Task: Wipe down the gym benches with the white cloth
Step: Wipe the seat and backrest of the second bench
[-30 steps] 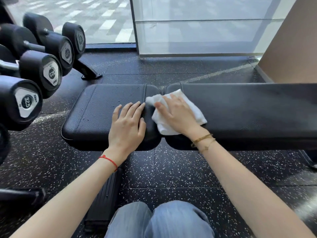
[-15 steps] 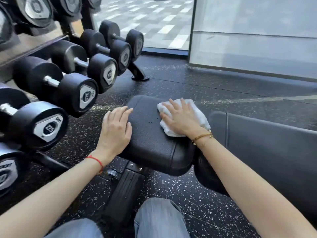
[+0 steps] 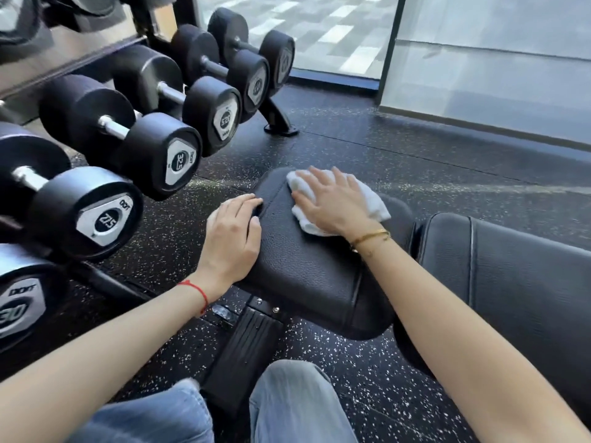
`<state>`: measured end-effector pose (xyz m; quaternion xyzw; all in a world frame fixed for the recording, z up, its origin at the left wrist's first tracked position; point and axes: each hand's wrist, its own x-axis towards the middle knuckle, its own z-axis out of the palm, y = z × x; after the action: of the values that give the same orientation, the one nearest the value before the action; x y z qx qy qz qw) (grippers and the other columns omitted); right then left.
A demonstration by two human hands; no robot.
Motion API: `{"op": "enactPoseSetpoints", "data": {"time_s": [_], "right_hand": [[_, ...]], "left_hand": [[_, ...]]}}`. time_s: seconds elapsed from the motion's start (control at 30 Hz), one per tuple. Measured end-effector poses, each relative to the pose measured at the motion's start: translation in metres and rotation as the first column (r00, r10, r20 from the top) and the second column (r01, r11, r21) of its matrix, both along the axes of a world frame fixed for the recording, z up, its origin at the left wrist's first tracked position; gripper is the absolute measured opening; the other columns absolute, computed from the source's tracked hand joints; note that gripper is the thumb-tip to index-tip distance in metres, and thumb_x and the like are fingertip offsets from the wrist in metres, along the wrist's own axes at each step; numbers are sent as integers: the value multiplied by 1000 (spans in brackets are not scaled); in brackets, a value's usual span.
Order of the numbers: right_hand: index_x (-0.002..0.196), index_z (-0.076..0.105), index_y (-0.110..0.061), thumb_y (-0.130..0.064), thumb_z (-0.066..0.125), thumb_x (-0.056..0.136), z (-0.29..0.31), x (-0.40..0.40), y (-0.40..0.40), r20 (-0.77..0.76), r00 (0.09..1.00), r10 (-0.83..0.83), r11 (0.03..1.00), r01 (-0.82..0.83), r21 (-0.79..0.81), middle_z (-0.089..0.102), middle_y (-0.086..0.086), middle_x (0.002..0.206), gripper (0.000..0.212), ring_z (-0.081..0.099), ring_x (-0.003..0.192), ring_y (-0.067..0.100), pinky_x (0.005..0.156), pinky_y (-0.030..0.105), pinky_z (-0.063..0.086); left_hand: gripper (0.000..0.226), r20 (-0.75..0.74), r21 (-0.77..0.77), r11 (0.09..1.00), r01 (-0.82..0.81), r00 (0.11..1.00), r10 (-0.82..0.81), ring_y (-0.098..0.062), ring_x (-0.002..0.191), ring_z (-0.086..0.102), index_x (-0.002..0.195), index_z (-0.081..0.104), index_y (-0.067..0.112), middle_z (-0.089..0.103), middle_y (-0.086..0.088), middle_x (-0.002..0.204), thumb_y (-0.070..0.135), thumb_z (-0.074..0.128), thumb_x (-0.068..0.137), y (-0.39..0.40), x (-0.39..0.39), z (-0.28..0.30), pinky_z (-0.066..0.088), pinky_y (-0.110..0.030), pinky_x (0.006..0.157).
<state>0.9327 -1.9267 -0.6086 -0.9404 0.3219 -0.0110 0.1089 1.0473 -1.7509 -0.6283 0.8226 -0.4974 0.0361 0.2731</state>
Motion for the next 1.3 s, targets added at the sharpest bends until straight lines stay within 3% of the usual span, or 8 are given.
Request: {"op": "enactPoseSetpoints", "data": {"time_s": [0.17, 0.27, 0.43, 0.57, 0.73, 0.97, 1.17, 1.3], "right_hand": [[154, 21, -43, -64, 19, 98, -10, -37, 59, 69, 975, 210, 977, -206, -65, 15, -13, 165, 61, 2, 153, 29, 122, 47, -1], [153, 26, -43, -59, 27, 101, -9, -46, 44, 90, 981, 171, 985, -167, -51, 19, -12, 164, 54, 7, 153, 27, 122, 46, 1], [156, 16, -40, -58, 24, 102, 3, 12, 7, -13, 1000, 2, 1000, -2, -16, 10, -11, 166, 58, -1, 154, 28, 123, 52, 0], [156, 15, -43, -61, 21, 100, -1, 9, 40, -14, 994, 110, 992, -110, -56, 8, -13, 166, 59, -1, 154, 30, 123, 51, -1], [152, 29, -44, -68, 16, 92, -8, -62, 70, 83, 977, 197, 979, -193, -63, 24, -13, 163, 65, 13, 152, 29, 122, 48, 7], [155, 18, -42, -60, 26, 100, -4, -32, 3, -6, 992, -125, 991, 125, -57, 14, -11, 166, 58, 3, 154, 26, 123, 50, 1], [154, 22, -43, -68, 12, 92, -9, -72, 77, 8, 991, 133, 985, -131, -115, 17, -11, 165, 68, 8, 152, 33, 122, 50, 2], [151, 36, -39, -67, 20, 92, -11, -107, 73, 74, 995, 74, 996, -69, -63, 28, -9, 162, 67, 16, 151, 30, 121, 50, 7]], "left_hand": [[49, -39, 18, 1000, 7, 999, -6, -18, 136, 42, 135, 55, 13, 52, -1, 143, 27, 30, 95, 3, 2, 0, 32, -41, 115], [50, -76, 27, 999, 36, 997, -34, -17, 139, 39, 137, 53, 13, 48, -1, 147, 29, 31, 96, 4, 4, 1, 31, -41, 115], [52, -106, 31, 993, 115, 988, -112, -20, 143, 35, 143, 47, 9, 43, -6, 152, 27, 33, 97, 12, 8, -1, 27, -43, 120], [52, -126, 9, 993, 114, 986, -112, -22, 143, 36, 142, 48, 6, 44, -8, 151, 25, 33, 97, 12, 9, -1, 28, -44, 120], [50, -120, -10, 994, 110, 987, -111, -22, 142, 36, 142, 49, 6, 45, -7, 150, 23, 33, 97, 12, 9, -4, 29, -44, 119], [50, -108, -21, 995, 97, 989, -99, -20, 141, 36, 142, 49, 8, 45, -5, 150, 25, 33, 97, 13, 8, -5, 29, -41, 120], [50, -95, -21, 995, 96, 991, -97, -22, 141, 37, 141, 50, 8, 46, -6, 150, 24, 34, 97, 12, 7, -7, 28, -41, 120], [50, -90, -15, 995, 94, 991, -95, -21, 141, 36, 142, 49, 9, 45, -5, 150, 25, 35, 96, 13, 7, -7, 29, -42, 119]]}}
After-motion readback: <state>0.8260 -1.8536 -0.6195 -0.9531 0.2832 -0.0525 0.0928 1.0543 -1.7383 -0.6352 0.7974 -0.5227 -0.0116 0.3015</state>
